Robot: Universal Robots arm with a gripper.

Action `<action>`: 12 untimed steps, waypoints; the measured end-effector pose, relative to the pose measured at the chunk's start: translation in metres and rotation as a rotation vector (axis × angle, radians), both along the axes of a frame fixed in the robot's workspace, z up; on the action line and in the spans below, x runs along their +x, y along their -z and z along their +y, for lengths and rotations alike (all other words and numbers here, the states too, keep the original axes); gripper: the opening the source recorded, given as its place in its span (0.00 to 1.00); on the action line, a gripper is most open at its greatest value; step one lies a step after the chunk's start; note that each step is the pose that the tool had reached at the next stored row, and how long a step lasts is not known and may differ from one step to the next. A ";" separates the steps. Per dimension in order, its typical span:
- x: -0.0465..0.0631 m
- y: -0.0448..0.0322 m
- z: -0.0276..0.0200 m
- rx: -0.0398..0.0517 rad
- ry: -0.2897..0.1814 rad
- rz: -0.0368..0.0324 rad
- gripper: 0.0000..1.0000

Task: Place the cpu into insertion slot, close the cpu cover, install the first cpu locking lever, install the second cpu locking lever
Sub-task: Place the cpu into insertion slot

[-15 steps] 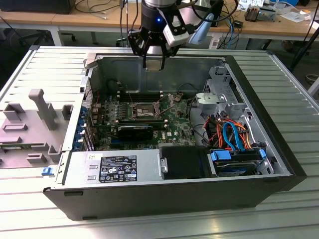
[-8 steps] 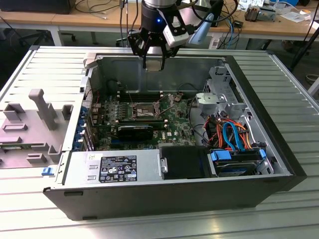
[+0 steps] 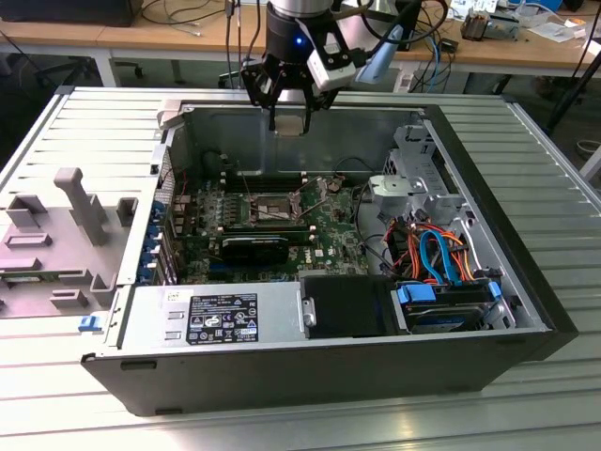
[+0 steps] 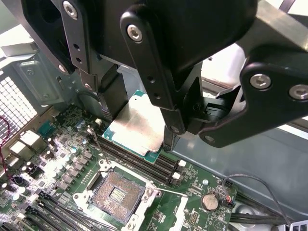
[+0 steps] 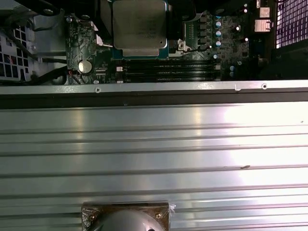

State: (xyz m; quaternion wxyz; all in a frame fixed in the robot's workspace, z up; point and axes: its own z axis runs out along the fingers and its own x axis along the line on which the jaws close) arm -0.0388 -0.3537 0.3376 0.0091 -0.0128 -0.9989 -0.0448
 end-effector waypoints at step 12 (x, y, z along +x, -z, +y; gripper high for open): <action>0.000 0.0052 -0.0036 0.0000 0.000 0.0000 0.54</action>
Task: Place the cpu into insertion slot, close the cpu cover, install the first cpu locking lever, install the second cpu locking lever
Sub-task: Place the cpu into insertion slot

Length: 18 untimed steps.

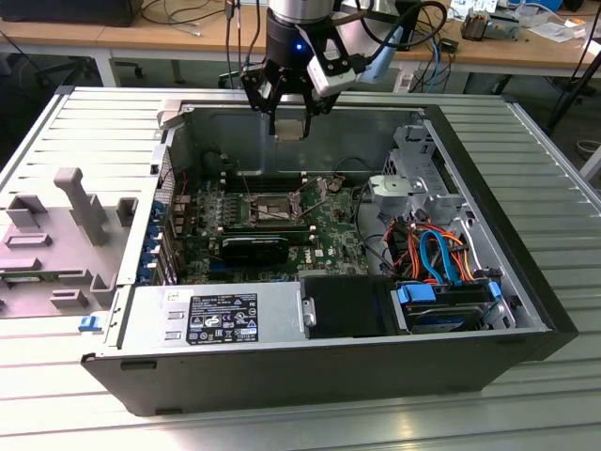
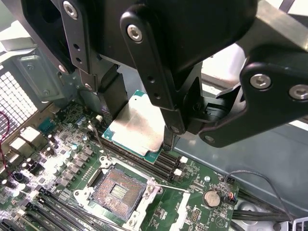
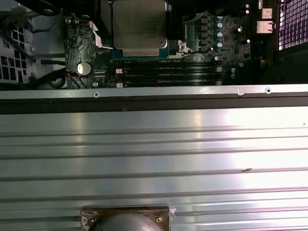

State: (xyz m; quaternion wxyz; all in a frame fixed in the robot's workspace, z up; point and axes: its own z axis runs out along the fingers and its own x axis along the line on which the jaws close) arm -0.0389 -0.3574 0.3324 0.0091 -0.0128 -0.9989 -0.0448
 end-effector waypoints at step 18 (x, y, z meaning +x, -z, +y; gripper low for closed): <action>0.000 0.0037 -0.0025 0.0000 0.000 0.0000 0.54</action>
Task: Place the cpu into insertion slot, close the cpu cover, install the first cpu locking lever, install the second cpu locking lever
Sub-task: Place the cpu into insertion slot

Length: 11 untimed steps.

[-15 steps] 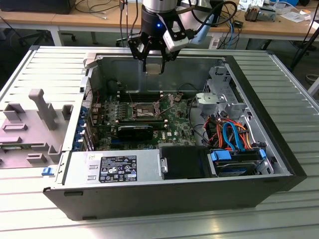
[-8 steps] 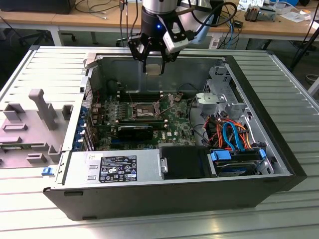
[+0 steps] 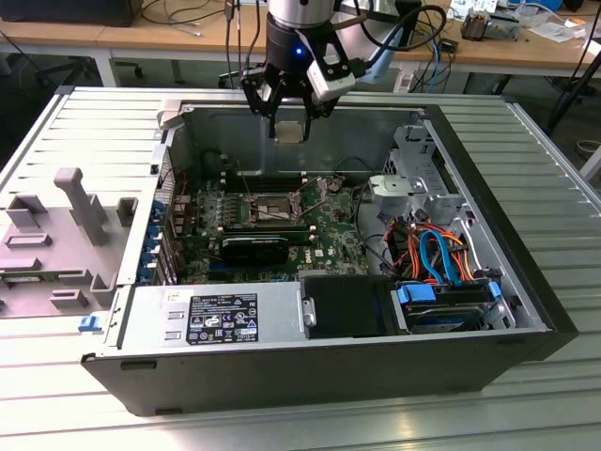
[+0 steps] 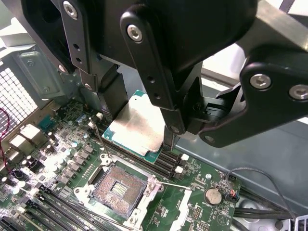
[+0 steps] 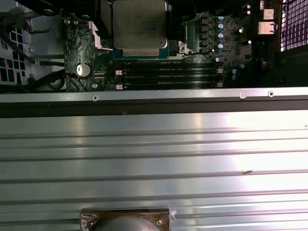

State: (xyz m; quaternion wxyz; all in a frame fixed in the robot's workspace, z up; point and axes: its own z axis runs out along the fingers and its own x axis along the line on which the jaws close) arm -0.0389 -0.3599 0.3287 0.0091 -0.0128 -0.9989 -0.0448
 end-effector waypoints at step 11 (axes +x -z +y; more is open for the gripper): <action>0.000 0.0017 -0.0011 0.0001 0.000 0.0000 0.54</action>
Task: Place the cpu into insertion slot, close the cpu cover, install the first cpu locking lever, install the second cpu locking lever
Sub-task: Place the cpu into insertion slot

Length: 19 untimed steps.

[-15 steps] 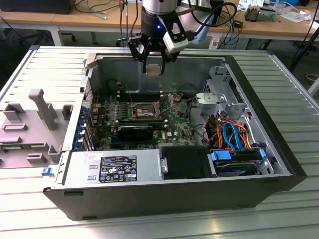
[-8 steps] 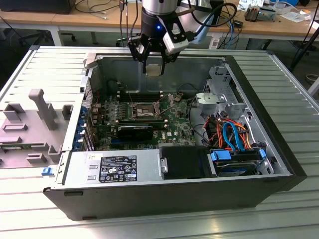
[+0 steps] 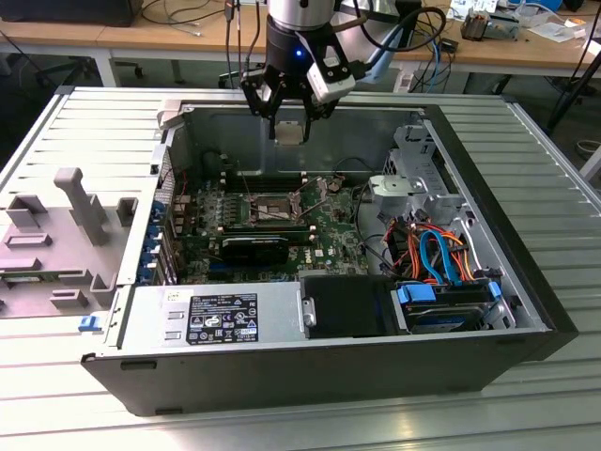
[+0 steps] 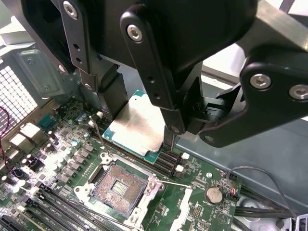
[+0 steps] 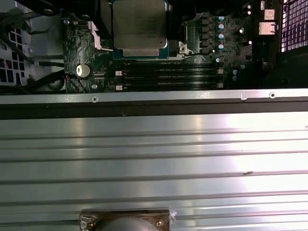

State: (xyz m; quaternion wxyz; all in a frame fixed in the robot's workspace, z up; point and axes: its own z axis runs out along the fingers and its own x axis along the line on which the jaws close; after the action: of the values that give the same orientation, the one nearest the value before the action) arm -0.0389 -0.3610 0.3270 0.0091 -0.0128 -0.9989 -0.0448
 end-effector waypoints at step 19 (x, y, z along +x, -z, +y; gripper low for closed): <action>0.000 0.0046 -0.0031 0.0000 0.000 -0.0001 0.54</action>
State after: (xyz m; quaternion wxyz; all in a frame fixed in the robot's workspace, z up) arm -0.0389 -0.3640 0.3224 0.0091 -0.0128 -0.9989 -0.0448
